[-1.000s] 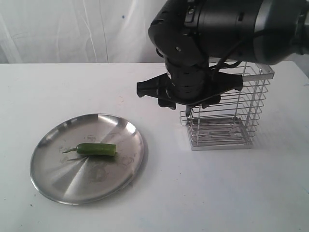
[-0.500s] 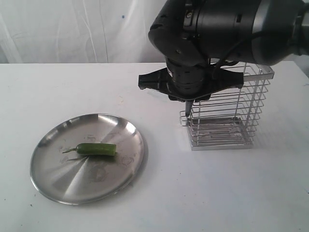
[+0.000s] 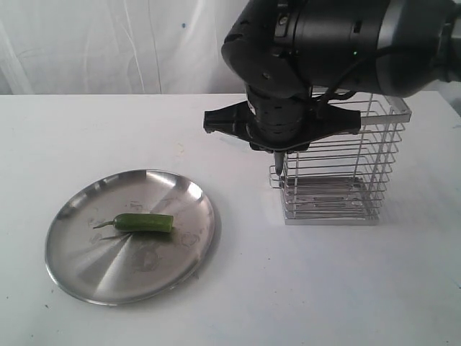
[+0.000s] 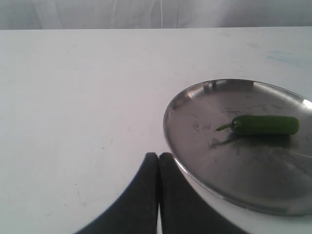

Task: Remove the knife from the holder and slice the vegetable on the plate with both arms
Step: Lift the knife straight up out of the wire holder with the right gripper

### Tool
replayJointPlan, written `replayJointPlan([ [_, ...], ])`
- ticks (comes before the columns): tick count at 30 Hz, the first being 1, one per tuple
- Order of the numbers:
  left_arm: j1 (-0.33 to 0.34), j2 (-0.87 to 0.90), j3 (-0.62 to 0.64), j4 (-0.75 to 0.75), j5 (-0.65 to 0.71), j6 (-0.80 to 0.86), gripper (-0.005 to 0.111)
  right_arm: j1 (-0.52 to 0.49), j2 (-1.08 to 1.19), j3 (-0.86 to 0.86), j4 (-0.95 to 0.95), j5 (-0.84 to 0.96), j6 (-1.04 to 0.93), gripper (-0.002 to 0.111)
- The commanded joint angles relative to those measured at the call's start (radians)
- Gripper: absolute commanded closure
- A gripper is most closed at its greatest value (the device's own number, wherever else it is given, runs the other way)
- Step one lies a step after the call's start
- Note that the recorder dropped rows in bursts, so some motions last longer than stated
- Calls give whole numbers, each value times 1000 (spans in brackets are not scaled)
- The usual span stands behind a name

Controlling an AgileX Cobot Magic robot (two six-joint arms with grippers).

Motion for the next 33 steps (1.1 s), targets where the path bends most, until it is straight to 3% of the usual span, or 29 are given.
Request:
replayJointPlan([
  [1,-5,-4,3,-3,-1,-2,107,-12,-18,-4,11,18,5,108],
  [24,-3,-4,3,-3,-1,-2,107,3,-258,-10,36,87,-37,108],
  [33,-3,-4,3,-3,-1,-2,107,9,-324,-10,141,81,-140,108],
])
